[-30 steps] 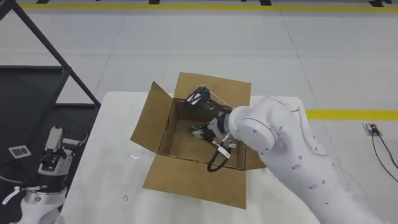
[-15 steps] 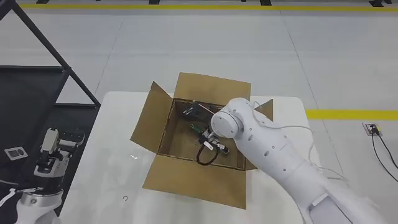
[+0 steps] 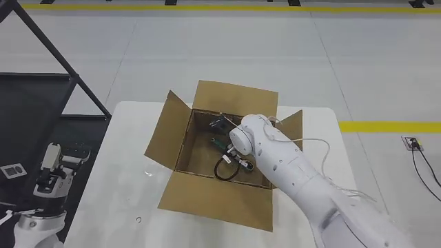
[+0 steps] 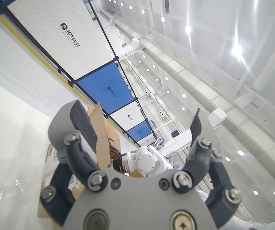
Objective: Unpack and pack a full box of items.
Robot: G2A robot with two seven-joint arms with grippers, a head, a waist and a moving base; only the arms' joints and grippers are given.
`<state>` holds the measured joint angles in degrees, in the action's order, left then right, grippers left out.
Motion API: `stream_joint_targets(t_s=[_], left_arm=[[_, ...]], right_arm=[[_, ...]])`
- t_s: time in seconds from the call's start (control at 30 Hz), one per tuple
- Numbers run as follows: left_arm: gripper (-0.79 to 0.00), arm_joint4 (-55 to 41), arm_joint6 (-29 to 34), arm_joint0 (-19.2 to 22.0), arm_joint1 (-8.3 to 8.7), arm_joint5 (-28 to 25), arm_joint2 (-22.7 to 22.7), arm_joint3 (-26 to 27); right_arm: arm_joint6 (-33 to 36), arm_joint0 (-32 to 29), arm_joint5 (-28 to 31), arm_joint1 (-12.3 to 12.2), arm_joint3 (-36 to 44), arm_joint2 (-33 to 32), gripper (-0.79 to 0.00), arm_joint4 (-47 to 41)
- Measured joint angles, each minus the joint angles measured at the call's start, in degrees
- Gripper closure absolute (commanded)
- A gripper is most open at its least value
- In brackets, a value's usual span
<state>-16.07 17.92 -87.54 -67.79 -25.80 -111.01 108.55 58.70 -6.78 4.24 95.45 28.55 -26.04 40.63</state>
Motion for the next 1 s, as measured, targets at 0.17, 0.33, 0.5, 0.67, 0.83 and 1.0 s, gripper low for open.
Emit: stream_joint_targets(t_s=[0.17,0.33,0.5,0.67,0.83,1.0], left_arm=[[-0.785,-0.16,-0.18,-0.53,-0.04,-0.22,-0.44,0.15],[-0.785,-0.24,-0.39,-0.86,-0.09,-0.28,-0.61,0.36],[-0.785,-0.07,-0.51,-1.04,-0.14,-0.33,-0.65,0.47],[-0.785,0.07,-0.60,-1.15,-0.18,-0.36,-0.66,0.55],[-0.785,0.11,-0.74,-1.36,-0.21,-0.40,-0.86,0.66],[-0.785,0.18,-0.63,-1.44,-0.24,-0.40,-0.88,0.74]], right_arm=[[-0.80,0.58,1.47,2.00,-4.83,0.31,-0.369,-0.42],[-1.37,1.04,3.11,3.55,-8.38,0.28,-0.363,-0.92],[-1.55,1.28,4.01,4.96,-10.81,0.44,-0.351,-0.66],[-1.96,1.35,4.66,6.07,-12.83,0.42,-0.351,-0.43],[-1.69,1.27,5.05,6.94,-14.34,0.49,-0.351,0.08],[-1.70,1.30,5.06,7.72,-15.46,0.50,-0.317,0.70]])
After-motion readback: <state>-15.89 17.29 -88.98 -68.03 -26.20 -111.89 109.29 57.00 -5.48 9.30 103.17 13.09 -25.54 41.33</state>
